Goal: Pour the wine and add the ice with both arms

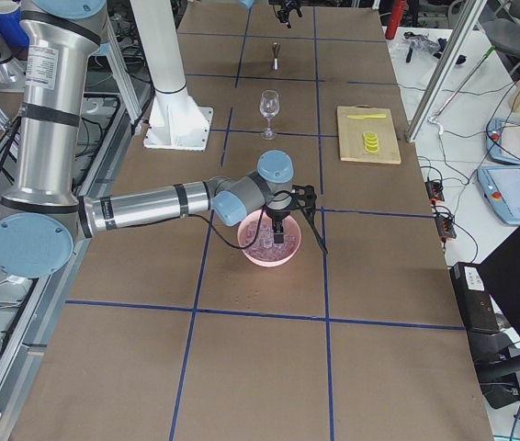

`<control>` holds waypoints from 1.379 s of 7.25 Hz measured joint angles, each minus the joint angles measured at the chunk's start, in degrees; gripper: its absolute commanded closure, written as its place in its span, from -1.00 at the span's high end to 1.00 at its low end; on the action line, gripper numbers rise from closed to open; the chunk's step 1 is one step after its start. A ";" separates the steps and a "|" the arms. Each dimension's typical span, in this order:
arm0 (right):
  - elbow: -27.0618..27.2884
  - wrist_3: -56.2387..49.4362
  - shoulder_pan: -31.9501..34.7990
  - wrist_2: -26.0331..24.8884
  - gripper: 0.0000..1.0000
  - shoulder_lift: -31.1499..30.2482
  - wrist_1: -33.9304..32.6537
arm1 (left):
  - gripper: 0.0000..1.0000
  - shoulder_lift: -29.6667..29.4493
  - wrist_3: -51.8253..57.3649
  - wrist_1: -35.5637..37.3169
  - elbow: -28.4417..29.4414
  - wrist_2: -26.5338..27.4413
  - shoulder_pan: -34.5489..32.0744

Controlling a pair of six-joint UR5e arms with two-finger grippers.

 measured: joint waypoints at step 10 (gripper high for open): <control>-2.33 1.94 -8.02 -7.61 -0.20 -1.05 1.75 | 1.00 0.01 -6.71 -0.47 -0.64 0.10 -0.35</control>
